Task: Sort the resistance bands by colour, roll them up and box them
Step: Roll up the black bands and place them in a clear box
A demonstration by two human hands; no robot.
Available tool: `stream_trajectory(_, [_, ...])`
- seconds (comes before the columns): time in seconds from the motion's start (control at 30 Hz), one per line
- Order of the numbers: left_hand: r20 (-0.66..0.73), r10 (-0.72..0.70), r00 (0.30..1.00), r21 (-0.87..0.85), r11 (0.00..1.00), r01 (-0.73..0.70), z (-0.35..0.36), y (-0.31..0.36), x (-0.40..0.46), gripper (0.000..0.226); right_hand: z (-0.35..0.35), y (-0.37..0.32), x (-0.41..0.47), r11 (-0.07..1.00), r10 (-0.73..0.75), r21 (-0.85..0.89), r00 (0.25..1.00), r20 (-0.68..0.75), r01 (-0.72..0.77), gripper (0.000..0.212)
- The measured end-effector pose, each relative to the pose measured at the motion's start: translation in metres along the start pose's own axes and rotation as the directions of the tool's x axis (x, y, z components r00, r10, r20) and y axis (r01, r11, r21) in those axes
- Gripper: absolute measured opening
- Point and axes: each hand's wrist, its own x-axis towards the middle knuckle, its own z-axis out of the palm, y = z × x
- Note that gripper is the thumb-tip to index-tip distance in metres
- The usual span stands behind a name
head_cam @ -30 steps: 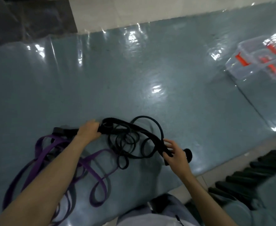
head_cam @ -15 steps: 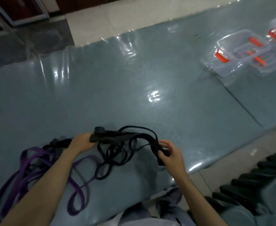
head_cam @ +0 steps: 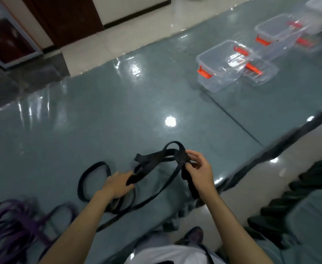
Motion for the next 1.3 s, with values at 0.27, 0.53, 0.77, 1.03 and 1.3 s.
stream_trajectory(0.27, [-0.229,-0.236,0.944,0.144,0.951,0.272,0.041,-0.013,-0.011,0.100,-0.027,0.012,0.009,0.997,0.040,-0.073,0.996,0.081,-0.034,0.032])
stream_trajectory(0.53, [-0.265,-0.365,0.892,-0.190,0.927,0.323,0.054,-0.032,0.001,0.056,-0.014,0.016,0.014,0.991,0.082,-0.115,0.986,0.146,-0.066,0.029])
stream_trajectory(0.77, [-0.373,-0.383,0.845,-0.549,0.825,0.132,0.003,-0.023,-0.013,0.012,-0.002,0.014,0.023,0.989,0.083,-0.136,0.985,0.151,-0.062,0.031])
stream_trajectory(1.03, [-0.281,-0.131,0.951,-0.815,0.556,-0.164,-0.073,0.083,-0.016,0.083,0.016,-0.013,0.031,0.996,0.051,-0.078,0.990,0.129,-0.041,0.032])
stream_trajectory(1.3, [-0.358,-0.030,0.933,-0.897,0.287,-0.335,-0.109,0.215,0.001,0.093,-0.033,-0.050,0.035,0.998,-0.050,-0.051,0.990,-0.131,0.044,0.027])
